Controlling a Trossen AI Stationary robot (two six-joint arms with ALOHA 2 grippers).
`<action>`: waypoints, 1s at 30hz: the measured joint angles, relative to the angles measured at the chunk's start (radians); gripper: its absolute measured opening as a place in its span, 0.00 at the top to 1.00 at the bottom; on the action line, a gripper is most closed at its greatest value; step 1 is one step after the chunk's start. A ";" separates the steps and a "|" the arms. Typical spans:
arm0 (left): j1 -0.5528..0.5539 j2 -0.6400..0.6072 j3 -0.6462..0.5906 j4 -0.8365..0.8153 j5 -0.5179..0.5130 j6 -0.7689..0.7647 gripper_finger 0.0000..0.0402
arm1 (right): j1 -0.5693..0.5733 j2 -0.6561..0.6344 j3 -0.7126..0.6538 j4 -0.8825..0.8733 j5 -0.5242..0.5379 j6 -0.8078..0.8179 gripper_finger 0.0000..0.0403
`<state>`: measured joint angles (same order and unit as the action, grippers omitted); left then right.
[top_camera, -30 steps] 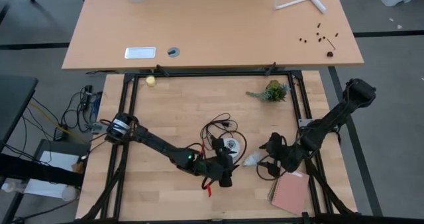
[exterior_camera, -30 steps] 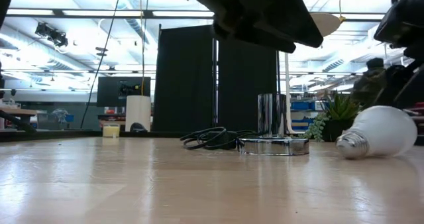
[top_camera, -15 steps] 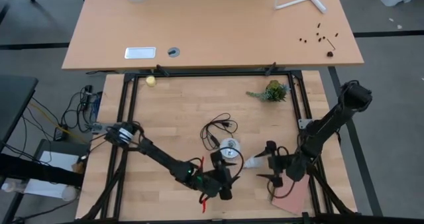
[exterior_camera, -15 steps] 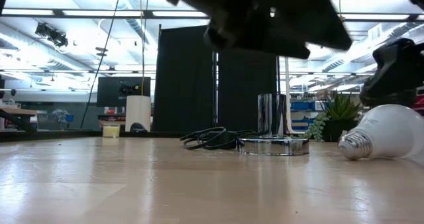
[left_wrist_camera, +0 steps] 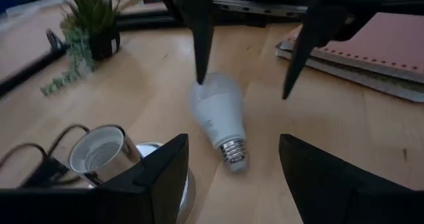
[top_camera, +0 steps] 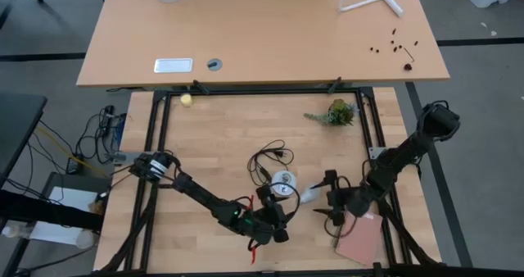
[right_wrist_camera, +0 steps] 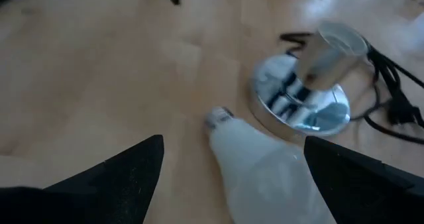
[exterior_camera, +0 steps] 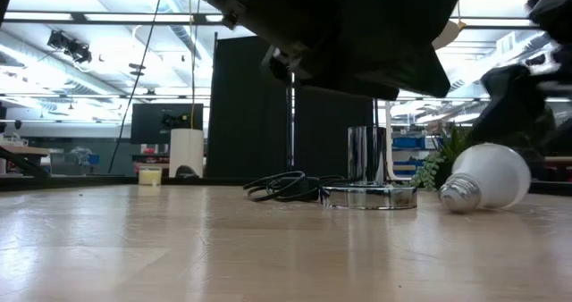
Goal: Screw lightbulb
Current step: Insert the white lightbulb into the metallic lamp
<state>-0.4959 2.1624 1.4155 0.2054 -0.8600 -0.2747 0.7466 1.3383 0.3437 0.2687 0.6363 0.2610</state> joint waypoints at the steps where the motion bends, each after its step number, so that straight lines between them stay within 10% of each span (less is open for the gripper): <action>1: 0.007 0.000 0.000 -0.004 0.015 -0.015 0.41 | -0.019 -0.004 -0.013 0.007 -0.012 -0.011 0.07; 30: 0.018 0.000 0.000 -0.053 0.050 -0.046 0.41 | -0.433 -0.067 -0.052 0.096 -0.627 -0.289 0.07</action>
<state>-0.4778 2.1628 1.4158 0.1526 -0.8098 -0.3208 0.3137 1.2715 0.2916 0.3647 0.0092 -0.0281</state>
